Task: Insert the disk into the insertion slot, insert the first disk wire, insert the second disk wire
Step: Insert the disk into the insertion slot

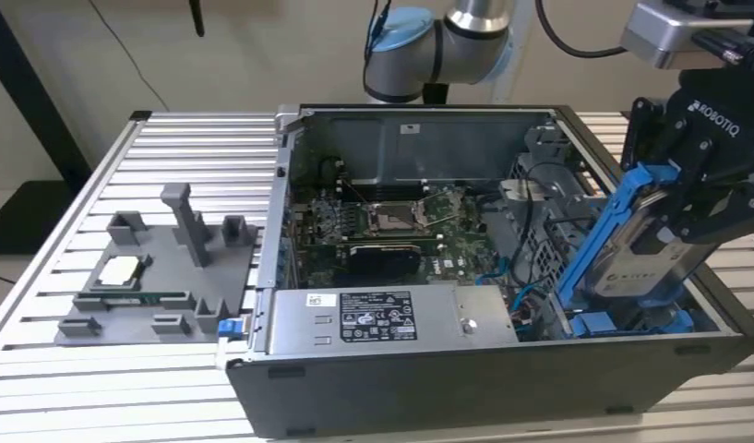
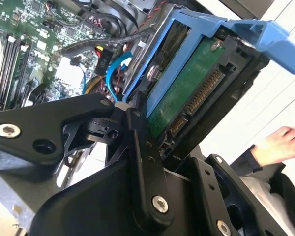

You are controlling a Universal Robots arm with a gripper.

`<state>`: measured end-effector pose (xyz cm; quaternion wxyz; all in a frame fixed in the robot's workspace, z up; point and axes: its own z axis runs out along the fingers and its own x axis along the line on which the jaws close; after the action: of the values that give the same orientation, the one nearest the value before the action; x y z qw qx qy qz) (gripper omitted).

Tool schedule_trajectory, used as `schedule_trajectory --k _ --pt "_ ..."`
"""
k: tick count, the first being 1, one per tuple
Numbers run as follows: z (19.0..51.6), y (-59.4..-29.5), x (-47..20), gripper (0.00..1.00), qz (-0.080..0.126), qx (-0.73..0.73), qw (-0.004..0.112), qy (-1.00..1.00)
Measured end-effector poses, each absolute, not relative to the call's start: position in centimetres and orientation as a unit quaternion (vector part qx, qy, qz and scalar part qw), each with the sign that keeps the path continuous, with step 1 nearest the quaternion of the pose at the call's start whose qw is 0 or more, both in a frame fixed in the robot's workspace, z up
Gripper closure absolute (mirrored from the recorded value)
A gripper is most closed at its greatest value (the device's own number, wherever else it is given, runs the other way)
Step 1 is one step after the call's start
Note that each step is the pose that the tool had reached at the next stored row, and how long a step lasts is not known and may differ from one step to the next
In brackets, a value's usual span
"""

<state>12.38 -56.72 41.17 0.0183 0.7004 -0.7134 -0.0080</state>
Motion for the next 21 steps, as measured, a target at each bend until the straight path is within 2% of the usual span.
schedule_trajectory --k 14,16,17,21 --pt "39.1 -56.9 12.6 0.67 -0.01 0.7 0.017 -0.713" --pt "39.1 -56.9 12.6 0.66 -0.01 0.7 0.017 -0.713" --pt "39.2 -56.9 12.6 0.59 -0.01 0.7 0.017 -0.713" --pt "39.7 -56.9 12.6 0.59 -0.01 0.7 0.017 -0.713"
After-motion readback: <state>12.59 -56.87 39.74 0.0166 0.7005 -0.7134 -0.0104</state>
